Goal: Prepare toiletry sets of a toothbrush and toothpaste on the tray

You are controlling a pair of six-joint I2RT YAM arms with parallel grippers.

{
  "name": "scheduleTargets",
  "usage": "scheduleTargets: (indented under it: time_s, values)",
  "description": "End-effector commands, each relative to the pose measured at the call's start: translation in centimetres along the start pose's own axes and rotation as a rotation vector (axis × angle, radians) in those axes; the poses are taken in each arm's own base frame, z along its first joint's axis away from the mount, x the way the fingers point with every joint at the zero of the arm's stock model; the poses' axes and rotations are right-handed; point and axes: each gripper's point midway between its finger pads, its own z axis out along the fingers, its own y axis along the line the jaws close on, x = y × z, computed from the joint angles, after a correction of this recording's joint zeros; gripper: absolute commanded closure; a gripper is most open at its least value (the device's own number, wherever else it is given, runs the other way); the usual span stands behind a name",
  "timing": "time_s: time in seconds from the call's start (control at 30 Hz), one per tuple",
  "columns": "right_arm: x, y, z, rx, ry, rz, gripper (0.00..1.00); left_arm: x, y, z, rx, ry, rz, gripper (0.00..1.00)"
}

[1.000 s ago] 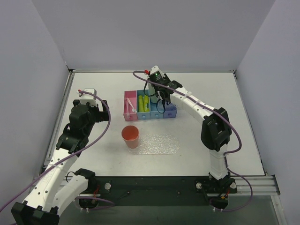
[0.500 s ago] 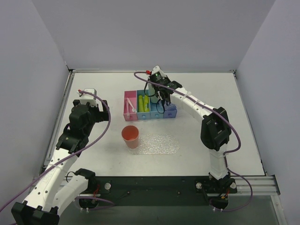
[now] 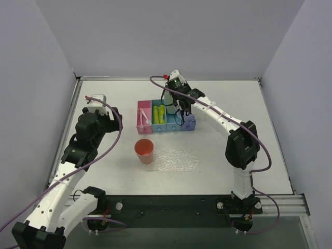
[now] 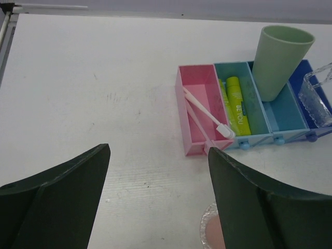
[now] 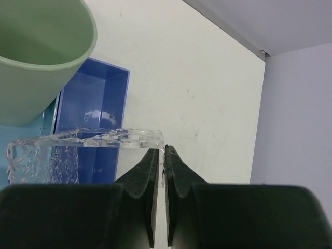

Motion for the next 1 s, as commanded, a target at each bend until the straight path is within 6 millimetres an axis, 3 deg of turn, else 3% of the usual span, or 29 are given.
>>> scheduleTargets:
  time_s: [0.0, 0.17, 0.2, 0.27, 0.43, 0.57, 0.77, 0.97]
  values:
    - [-3.1, -5.0, -4.7, 0.038, -0.12, 0.148, 1.0, -6.6, -3.2, -0.7, 0.114, -0.138, -0.118, 0.14]
    - [-4.8, -7.2, -7.4, 0.035, -0.209, 0.255, 1.0, -8.6, -6.7, 0.0, 0.203, -0.151, -0.208, 0.13]
    - [-4.9, -7.9, -8.4, 0.034, -0.231, 0.274, 1.0, -9.0, -8.1, -0.2, 0.243, -0.15, -0.241, 0.13]
    - [-5.7, -7.9, -9.7, 0.029, -0.285, 0.311, 1.0, -9.2, -10.1, 0.5, 0.286, -0.145, -0.274, 0.13]
    - [-6.2, -7.9, -13.0, -0.006, -0.385, 0.388, 1.0, -9.6, -17.5, 1.2, 0.444, -0.14, -0.353, 0.11]
    - [-6.3, -6.9, -15.2, -0.015, -0.424, 0.393, 1.0, -9.2, -21.0, 1.6, 0.531, -0.103, -0.426, 0.09]
    - [-5.6, -6.7, -16.6, -0.031, -0.442, 0.418, 1.0, -7.3, -23.6, 2.3, 0.558, -0.055, -0.438, 0.09]
    - [-4.9, -6.7, -17.2, -0.021, -0.471, 0.44, 1.0, -5.6, -24.1, 3.6, 0.523, 0.0, -0.43, 0.1]
